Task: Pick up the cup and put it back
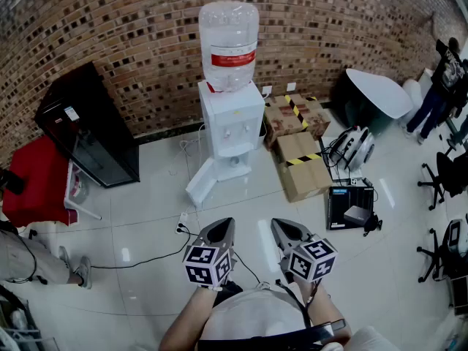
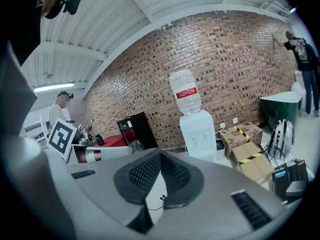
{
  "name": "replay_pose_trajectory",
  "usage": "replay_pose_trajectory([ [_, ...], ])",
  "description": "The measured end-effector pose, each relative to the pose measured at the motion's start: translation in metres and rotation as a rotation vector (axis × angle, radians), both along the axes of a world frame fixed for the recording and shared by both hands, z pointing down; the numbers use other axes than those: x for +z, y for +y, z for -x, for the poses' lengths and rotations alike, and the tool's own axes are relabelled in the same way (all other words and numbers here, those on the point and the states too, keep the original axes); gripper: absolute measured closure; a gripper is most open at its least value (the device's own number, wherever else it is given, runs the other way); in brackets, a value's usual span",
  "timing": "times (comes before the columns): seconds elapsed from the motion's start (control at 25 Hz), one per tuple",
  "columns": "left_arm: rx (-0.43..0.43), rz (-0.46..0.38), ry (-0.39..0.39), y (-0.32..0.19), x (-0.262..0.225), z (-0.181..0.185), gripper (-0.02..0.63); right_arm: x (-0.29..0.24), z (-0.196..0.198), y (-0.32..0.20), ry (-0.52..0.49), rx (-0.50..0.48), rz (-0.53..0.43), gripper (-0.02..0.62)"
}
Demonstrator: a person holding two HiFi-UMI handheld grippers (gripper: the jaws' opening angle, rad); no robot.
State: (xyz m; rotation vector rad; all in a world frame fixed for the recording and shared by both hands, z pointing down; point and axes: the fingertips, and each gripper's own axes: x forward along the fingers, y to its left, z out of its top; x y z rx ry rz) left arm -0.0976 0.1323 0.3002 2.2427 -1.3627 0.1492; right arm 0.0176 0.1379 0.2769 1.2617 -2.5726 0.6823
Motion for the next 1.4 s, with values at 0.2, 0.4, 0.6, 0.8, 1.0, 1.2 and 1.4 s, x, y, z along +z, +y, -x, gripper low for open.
replay_pose_trajectory([
  [0.2, 0.008, 0.010, -0.001, -0.007, 0.007, 0.019, 0.606, 0.004, 0.013, -0.011, 0.000, 0.021, 0.007, 0.584],
  [0.4, 0.033, 0.026, -0.009, -0.006, 0.015, 0.038, 0.606, 0.010, 0.021, -0.015, 0.009, 0.056, 0.013, 0.584],
  [0.6, 0.061, 0.041, -0.015, -0.012, 0.021, 0.043, 0.606, 0.008, 0.015, -0.025, 0.009, 0.103, 0.006, 0.584],
  [0.8, 0.065, 0.049, -0.016, -0.027, 0.029, 0.033, 0.606, 0.014, 0.003, -0.038, -0.001, 0.123, 0.011, 0.584],
  [1.0, 0.029, 0.063, -0.015, -0.041, 0.035, 0.026, 0.606, 0.028, -0.009, -0.056, -0.003, 0.104, 0.037, 0.584],
  [1.2, 0.008, 0.078, -0.047, -0.073, 0.049, 0.011, 0.606, 0.040, -0.032, -0.093, -0.007, 0.091, 0.047, 0.584],
  [1.4, -0.019, 0.119, -0.090, -0.106, 0.068, -0.004, 0.606, 0.058, -0.051, -0.132, -0.005, 0.051, 0.078, 0.584],
])
